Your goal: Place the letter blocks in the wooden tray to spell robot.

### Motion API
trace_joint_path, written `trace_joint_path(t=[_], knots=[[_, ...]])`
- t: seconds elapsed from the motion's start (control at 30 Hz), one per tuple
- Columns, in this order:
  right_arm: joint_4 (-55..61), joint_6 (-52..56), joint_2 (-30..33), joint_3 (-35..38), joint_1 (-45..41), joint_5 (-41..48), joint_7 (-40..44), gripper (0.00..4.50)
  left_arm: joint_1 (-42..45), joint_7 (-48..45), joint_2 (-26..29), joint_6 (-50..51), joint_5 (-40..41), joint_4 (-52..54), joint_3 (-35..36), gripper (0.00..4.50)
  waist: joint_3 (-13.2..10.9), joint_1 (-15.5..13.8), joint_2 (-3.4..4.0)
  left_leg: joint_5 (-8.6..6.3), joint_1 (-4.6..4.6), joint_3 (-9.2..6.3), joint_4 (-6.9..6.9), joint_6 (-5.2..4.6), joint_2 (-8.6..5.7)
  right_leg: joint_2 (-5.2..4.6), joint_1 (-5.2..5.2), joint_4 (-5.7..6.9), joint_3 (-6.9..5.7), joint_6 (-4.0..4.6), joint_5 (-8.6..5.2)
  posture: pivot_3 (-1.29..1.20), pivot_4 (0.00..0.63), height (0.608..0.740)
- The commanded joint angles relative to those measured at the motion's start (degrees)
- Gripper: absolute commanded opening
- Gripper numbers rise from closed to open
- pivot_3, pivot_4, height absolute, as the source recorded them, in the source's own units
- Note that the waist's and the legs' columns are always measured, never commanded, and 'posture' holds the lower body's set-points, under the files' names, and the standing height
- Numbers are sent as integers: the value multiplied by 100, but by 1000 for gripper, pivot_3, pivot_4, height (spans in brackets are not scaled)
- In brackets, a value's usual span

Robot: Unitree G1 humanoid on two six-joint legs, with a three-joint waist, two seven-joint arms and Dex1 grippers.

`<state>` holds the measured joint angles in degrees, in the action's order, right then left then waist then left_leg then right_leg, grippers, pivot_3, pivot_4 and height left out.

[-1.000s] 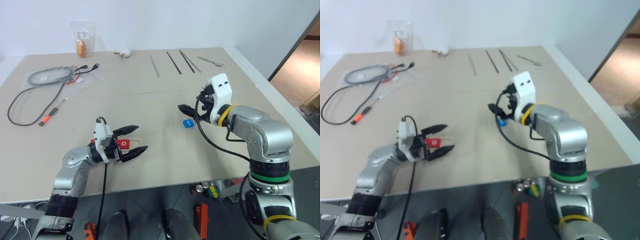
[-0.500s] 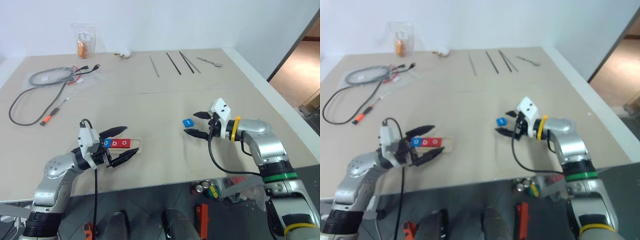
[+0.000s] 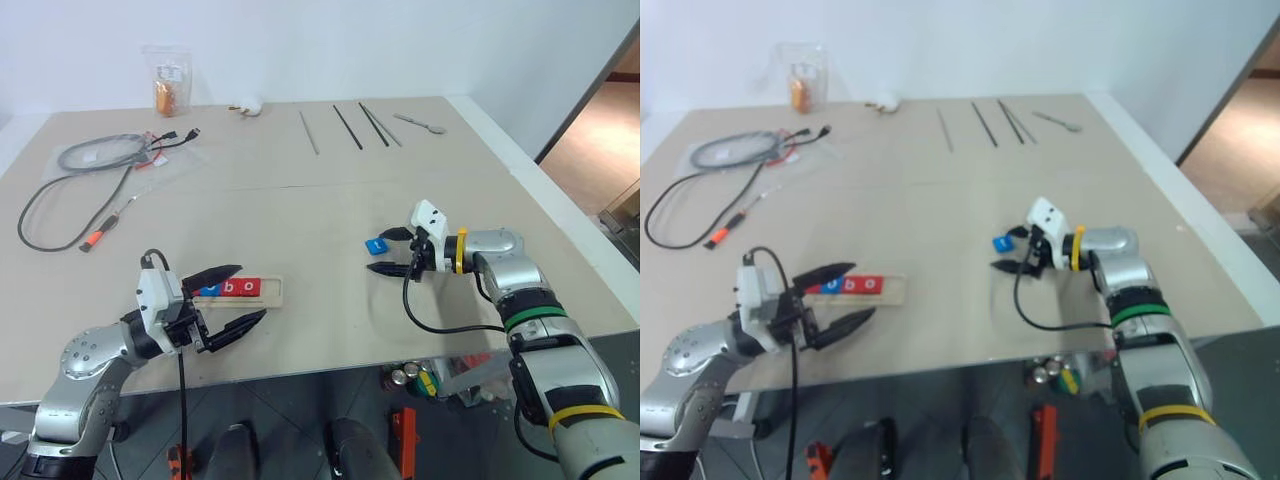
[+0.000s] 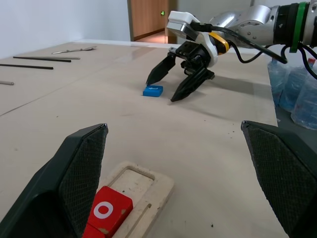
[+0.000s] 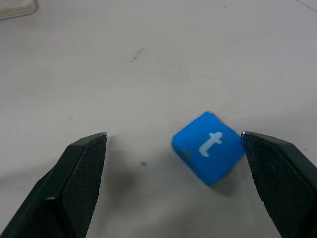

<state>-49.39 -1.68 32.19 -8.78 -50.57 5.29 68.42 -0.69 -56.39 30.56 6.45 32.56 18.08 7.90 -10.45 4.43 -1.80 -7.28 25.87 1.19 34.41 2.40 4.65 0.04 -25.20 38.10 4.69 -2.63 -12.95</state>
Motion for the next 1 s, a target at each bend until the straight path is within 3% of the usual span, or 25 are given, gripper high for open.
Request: trace_joint_path(t=[0.03, 0.4, 0.6, 0.9, 0.93, 1.0], knots=[[-751, -439, 86, 122, -603, -192, 15, 4463, -64, 90, 80, -25, 86, 246, 208, 4500, 0, 0, 0, 0, 0, 0, 1, 0, 0, 0, 0, 0, 0, 1, 1, 0, 150, 740], [-1423, -392, -58, 178, -721, -262, 195, 4463, -150, 127, 51, -84, 71, 242, 224, 4500, 0, 1, 0, 0, -3, 8, -1, 0, 1, 0, 0, 0, 6, 1, 1, 0, 150, 740], [-1831, -437, -233, 287, -1002, -353, -300, 4463, -140, 91, 89, -80, 88, 204, 254, 4500, 0, 4, 0, 0, -28, 15, 0, 0, 1, 0, 17, 4, 13, 1, 3, 0, 150, 740], [-1974, -429, -351, 400, -1042, -349, -241, 4463, -269, 129, 64, -128, 54, 263, 299, 4500, 0, 13, 0, 0, -41, 22, 1, 0, 0, 0, 21, 4, 19, 8, 13, 0, 150, 740], [-1975, -423, -356, 412, -1036, -343, -229, 4219, -270, 134, 60, -129, 50, 263, 299, 4500, 0, 13, 0, 0, -41, 22, 1, 0, 0, 0, 21, 4, 19, 8, 12, 0, 150, 740], [-1977, -402, -370, 443, -1023, -329, -191, 4219, -241, 145, 56, -128, 39, 246, 292, 4500, 0, 12, 0, 0, -41, 26, -4, 0, 1, 0, 17, 4, 21, 6, 9, 0, 150, 740]])
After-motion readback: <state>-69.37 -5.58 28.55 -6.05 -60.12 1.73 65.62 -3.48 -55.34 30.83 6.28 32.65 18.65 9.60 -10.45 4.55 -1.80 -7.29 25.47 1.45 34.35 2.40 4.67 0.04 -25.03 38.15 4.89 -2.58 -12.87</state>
